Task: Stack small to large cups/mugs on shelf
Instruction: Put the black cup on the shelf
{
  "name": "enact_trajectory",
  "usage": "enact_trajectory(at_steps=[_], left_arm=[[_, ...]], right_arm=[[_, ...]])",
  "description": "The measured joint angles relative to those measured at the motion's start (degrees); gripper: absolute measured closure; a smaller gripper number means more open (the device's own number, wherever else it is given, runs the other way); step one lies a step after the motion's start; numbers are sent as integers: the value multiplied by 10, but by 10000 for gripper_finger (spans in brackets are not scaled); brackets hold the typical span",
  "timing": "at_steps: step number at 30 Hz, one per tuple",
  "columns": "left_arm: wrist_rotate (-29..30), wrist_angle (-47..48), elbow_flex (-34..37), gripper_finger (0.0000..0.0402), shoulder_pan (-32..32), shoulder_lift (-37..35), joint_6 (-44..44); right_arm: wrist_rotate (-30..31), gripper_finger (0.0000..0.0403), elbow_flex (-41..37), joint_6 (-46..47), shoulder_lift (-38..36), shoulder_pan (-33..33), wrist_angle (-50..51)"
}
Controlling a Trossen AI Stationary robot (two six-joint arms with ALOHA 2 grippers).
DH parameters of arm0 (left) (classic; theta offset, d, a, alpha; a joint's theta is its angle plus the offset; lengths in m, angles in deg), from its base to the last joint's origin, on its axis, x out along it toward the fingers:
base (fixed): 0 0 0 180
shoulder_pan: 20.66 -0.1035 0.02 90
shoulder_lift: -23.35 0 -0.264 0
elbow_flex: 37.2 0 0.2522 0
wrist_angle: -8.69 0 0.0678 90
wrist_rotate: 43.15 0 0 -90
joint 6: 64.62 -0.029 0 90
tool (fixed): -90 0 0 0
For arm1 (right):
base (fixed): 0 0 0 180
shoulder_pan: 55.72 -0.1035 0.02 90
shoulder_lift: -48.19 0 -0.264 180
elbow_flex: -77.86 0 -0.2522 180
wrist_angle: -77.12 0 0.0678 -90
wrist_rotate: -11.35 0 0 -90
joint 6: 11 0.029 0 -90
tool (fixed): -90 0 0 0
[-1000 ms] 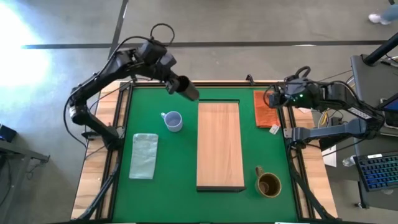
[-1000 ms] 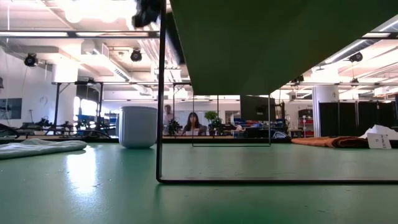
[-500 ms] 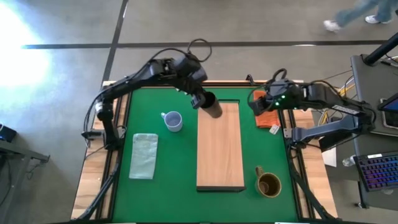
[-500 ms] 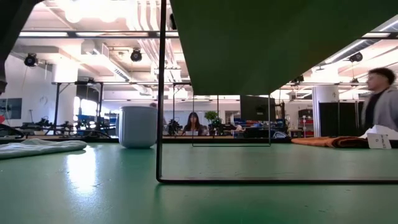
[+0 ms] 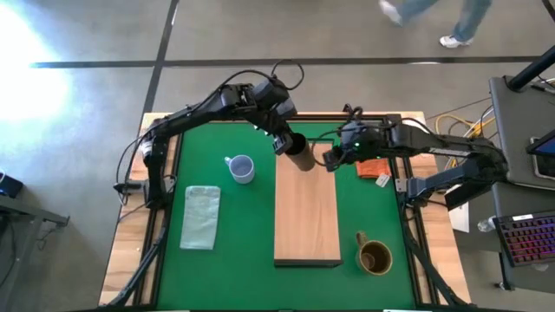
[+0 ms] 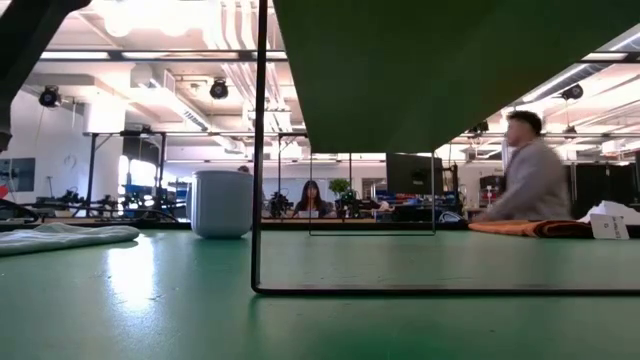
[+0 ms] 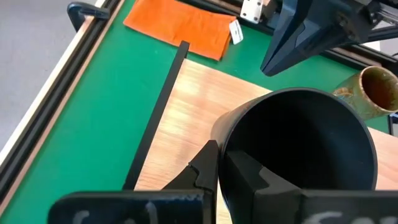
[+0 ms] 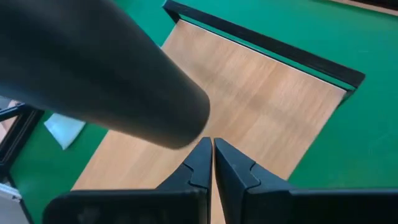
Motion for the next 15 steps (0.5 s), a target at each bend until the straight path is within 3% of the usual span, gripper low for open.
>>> enact_trajectory(at_steps=[8, 15], left_arm=[[0, -2, 0, 402, 5, 14, 0], [-4, -22, 8, 402, 10, 14, 1]], right_arm=[[1, 394, -12, 0, 19, 0, -11], [-27, 394, -66, 12, 17, 0, -102]])
